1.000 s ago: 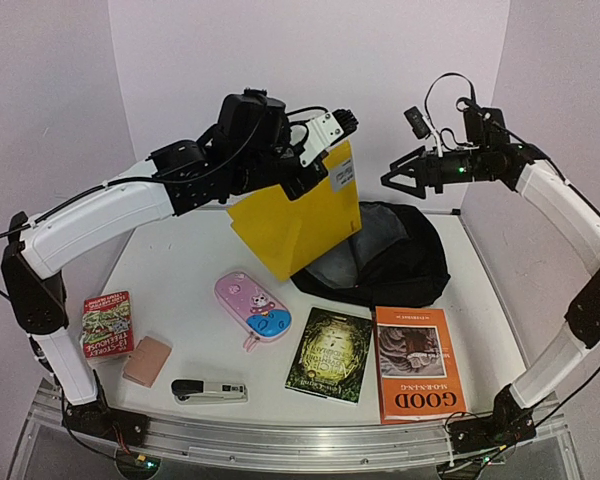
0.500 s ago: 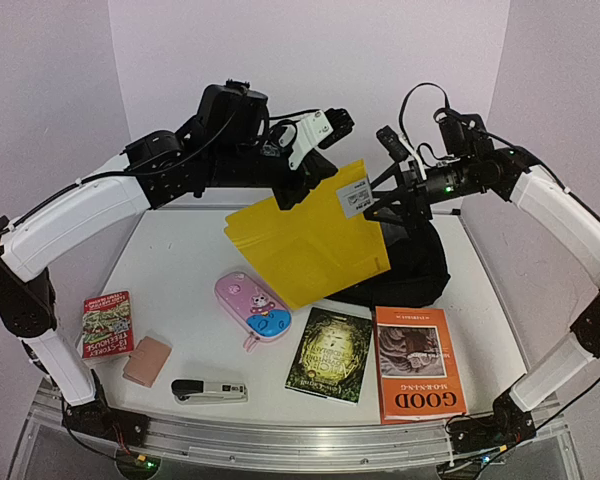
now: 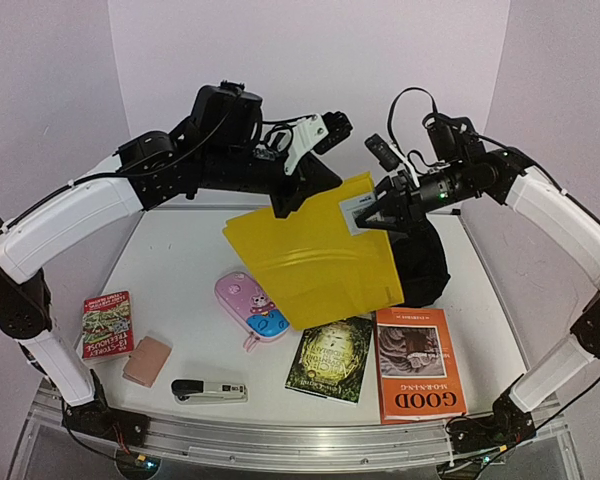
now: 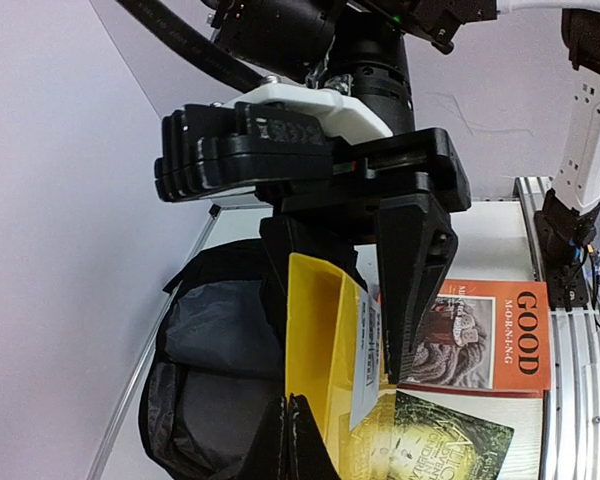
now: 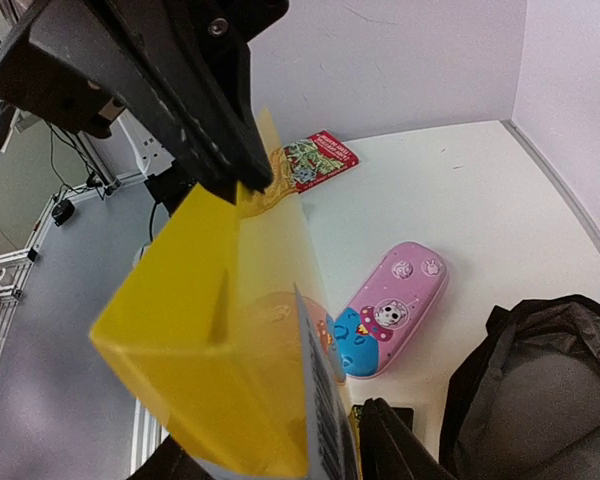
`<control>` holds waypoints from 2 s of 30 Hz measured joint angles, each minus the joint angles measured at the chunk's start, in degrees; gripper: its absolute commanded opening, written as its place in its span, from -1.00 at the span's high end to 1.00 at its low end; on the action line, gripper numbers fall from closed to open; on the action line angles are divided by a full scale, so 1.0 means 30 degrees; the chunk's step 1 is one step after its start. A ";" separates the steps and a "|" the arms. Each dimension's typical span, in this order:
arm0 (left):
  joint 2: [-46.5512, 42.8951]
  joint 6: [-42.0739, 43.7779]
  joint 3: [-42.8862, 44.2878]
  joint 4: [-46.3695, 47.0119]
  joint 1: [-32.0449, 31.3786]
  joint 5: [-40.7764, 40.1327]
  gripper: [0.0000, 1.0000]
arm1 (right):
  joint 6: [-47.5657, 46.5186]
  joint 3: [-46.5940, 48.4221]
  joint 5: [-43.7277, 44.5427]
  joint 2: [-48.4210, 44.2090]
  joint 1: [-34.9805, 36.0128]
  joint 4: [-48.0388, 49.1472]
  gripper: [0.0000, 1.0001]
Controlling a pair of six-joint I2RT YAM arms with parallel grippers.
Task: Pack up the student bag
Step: Pick up the files from the center of the board.
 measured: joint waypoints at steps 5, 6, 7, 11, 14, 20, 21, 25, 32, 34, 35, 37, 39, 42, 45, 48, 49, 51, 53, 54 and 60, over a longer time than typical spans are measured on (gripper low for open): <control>-0.0009 -0.0328 -0.0116 -0.0002 0.0061 -0.0147 0.41 | 0.0280 -0.0043 -0.0054 -0.0007 0.0168 -0.0073 1.00; -0.0015 -0.0441 -0.0121 -0.0006 0.0061 -0.0358 0.13 | 0.0477 -0.0043 -0.0087 -0.0007 0.0213 -0.0113 1.00; -0.0015 -0.0508 -0.0121 0.0183 0.0052 -0.0695 -0.12 | 0.0594 -0.0043 -0.0060 -0.0016 0.0213 -0.0266 1.00; -0.0081 -0.1396 -0.0130 0.0782 0.0555 -0.2040 -0.64 | 0.1249 -0.0022 0.0260 -0.0022 0.0202 -0.0511 1.00; -0.0404 -0.2552 -0.0498 0.1400 0.1448 -0.3246 -0.82 | 0.1822 0.0156 0.0714 -0.0022 0.0113 -0.0510 1.00; -0.2467 -0.5709 -0.2774 0.3360 0.4387 -0.5701 -0.99 | 0.4481 0.2471 0.1352 0.0427 -0.1411 -0.0309 1.00; -0.2950 -0.6375 -0.3304 0.3710 0.4884 -0.6018 -0.99 | 0.5357 0.2952 0.1527 0.0595 -0.1864 0.0121 1.00; -0.4871 -0.9391 -0.5929 0.5530 0.6026 -0.6749 -0.99 | 1.0930 0.2937 0.2685 0.0793 -0.4400 0.4654 1.00; -0.6115 -1.5363 -1.1774 1.1039 0.6050 -0.4821 -0.99 | 1.8796 0.1786 0.6862 0.1093 -0.6629 1.0910 1.00; -0.5905 -1.7306 -1.3502 1.3010 0.6050 -0.4073 -0.99 | 2.0513 0.1224 0.7610 0.1131 -0.6643 1.2300 1.00; -0.5655 -1.8378 -1.4270 1.4077 0.6050 -0.3605 -0.99 | 2.1271 0.0985 0.7800 0.1176 -0.6683 1.2829 1.00; -0.4890 -2.0140 -1.5129 1.6028 0.6050 -0.2904 -0.99 | 2.2959 0.0469 0.7994 0.1299 -0.6813 1.4120 1.00; -0.3828 -2.2102 -1.5657 1.8308 0.6050 -0.2103 -0.99 | 2.4645 -0.0170 0.8030 0.1465 -0.7008 1.5762 1.00; -0.2040 -2.4776 -1.5955 2.1576 0.6041 -0.1138 -0.99 | 2.7164 -0.1525 0.8059 0.1752 -0.7566 1.8623 1.00; -0.0115 -2.7159 -1.5995 2.5339 0.5963 -0.0307 -0.99 | 2.9041 -0.2709 0.8151 0.1954 -0.7910 2.0835 1.00; 0.1563 -2.8817 -1.5964 2.7810 0.5911 0.0307 -0.99 | 3.0507 -0.3564 0.8189 0.2055 -0.8041 2.2629 1.00; 0.1968 -2.9176 -1.5873 2.8260 0.5890 0.0426 -0.99 | 3.0898 -0.3787 0.8185 0.2055 -0.8038 2.3178 1.00; 0.2657 -2.9736 -1.5422 2.8776 0.5830 0.0720 -0.99 | 3.1756 -0.4288 0.8167 0.2055 -0.8005 2.4564 1.00; 0.3090 -3.0090 -1.4831 2.9149 0.5750 0.0947 -0.99 | 3.2435 -0.4614 0.8154 0.2055 -0.7991 2.5577 1.00; 0.3266 -3.0255 -1.4494 2.9371 0.5718 0.1084 -0.97 | 3.2692 -0.4755 0.8147 0.2055 -0.7985 2.6052 1.00; 0.4322 -3.0839 -1.1940 3.0450 0.5579 0.2068 -0.70 | 3.3516 -0.5716 0.8094 0.2040 -0.7954 2.7887 1.00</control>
